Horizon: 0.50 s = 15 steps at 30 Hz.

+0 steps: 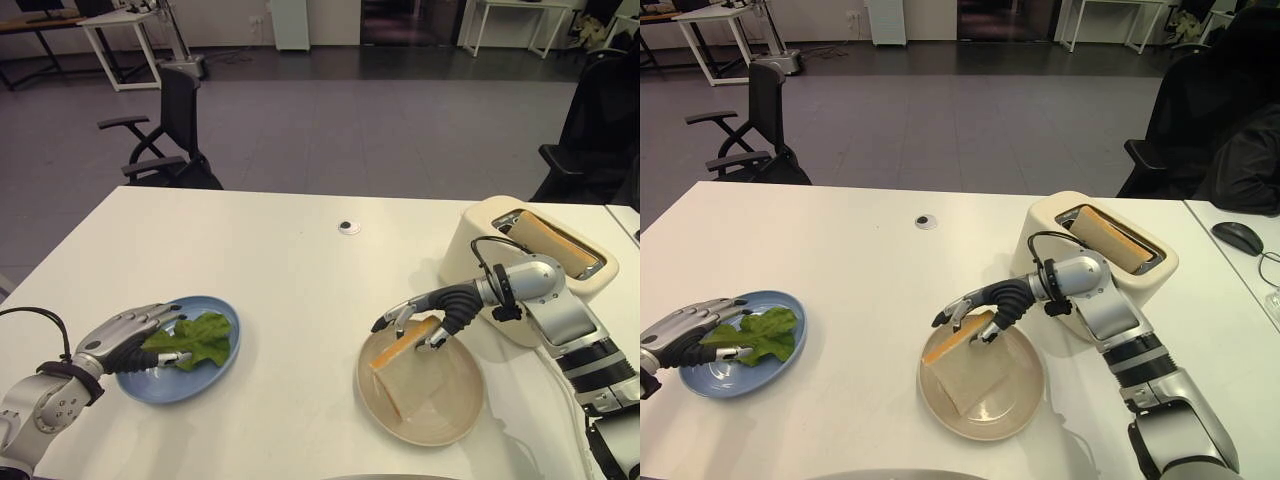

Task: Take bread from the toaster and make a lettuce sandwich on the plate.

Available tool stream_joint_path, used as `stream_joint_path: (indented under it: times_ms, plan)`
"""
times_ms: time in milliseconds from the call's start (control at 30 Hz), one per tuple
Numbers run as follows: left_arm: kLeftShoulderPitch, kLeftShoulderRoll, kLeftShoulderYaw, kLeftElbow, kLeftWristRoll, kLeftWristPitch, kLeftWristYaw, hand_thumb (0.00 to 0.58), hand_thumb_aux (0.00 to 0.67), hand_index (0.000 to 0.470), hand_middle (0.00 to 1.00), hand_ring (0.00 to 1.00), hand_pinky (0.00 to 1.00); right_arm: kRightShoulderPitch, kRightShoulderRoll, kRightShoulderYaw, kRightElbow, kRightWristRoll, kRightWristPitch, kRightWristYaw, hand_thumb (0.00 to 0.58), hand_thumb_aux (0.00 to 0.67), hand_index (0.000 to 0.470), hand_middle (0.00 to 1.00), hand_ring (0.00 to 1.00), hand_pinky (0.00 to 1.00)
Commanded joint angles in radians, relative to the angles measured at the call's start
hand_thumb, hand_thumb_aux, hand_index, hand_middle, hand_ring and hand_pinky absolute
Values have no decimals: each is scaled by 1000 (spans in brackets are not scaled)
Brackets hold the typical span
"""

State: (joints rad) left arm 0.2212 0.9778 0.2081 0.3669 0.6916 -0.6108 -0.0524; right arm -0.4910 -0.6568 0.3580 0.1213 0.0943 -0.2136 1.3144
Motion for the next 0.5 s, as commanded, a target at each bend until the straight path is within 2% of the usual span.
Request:
stream_joint_path:
  times_ms: [33,133,167,300,367,400,433,500]
  plan:
    - [3,34,-33,12,40,30,36,534,481,337,0,0,0,-21,9,11,19,-32,-29,-2,0,0,0,0,0,0]
    - [-3,42,-70,30,68,57,59,567,570,400,0,0,0,-27,22,6,34,-46,-48,-16,0,0,0,0,0,0]
    - [-6,45,-82,40,76,64,67,580,670,470,0,0,0,-29,28,1,36,-48,-54,-25,0,0,0,0,0,0]
    - [-13,57,-113,64,87,81,101,580,670,470,0,0,0,-33,37,-16,27,-38,-61,-46,0,0,0,0,0,0]
    - [-17,60,-123,72,88,85,120,560,547,383,0,0,0,-30,35,-20,19,-34,-61,-49,0,0,0,0,0,0]
    - [-18,62,-128,74,87,87,128,493,410,288,0,0,0,-26,33,-22,16,-32,-63,-49,0,0,0,0,0,0]
    - [-19,64,-134,76,86,89,137,458,363,254,0,0,0,-21,31,-24,12,-30,-64,-48,0,0,0,0,0,0]
    - [-23,68,-144,78,85,92,152,434,334,234,0,0,0,-14,29,-27,5,-24,-66,-47,0,0,0,0,0,0]
